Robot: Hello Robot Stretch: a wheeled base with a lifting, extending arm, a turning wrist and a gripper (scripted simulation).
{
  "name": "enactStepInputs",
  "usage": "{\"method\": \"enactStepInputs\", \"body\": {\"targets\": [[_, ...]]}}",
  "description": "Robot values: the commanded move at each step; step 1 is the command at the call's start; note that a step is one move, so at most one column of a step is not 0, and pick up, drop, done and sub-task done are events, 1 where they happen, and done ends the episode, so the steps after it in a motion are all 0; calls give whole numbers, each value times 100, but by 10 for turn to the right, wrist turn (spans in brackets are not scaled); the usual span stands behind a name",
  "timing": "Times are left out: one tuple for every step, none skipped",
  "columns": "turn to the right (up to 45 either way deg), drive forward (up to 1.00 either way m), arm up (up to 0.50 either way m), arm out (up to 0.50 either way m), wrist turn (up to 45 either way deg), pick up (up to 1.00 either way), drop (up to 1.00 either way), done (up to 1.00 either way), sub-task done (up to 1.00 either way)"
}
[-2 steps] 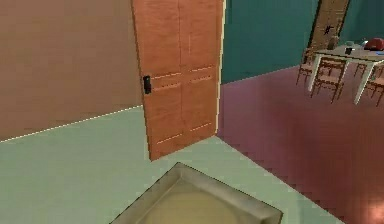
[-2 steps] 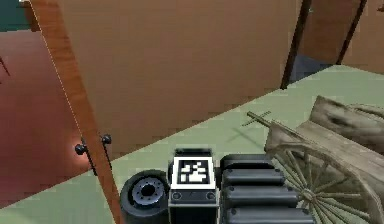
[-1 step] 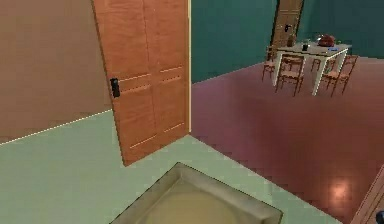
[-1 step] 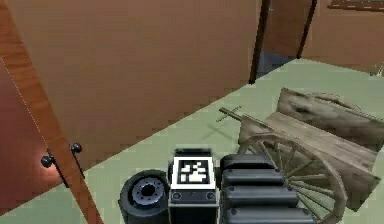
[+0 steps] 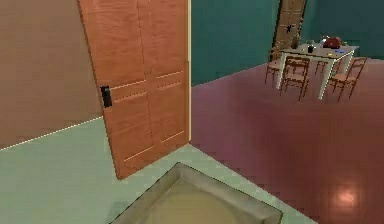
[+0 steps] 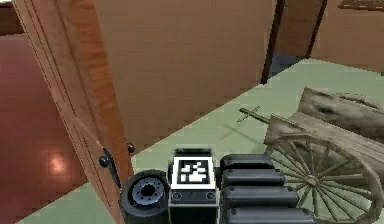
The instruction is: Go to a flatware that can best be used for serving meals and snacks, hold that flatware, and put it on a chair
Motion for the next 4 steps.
{"method": "enactStepInputs", "body": {"targets": [[0, 45, 0, 0, 0, 0, 0, 0, 0], [450, 0, 0, 0, 0, 0, 0, 0, 0], [0, 100, 0, 0, 0, 0, 0, 0, 0], [0, 35, 0, 0, 0, 0, 0, 0, 0]]}}
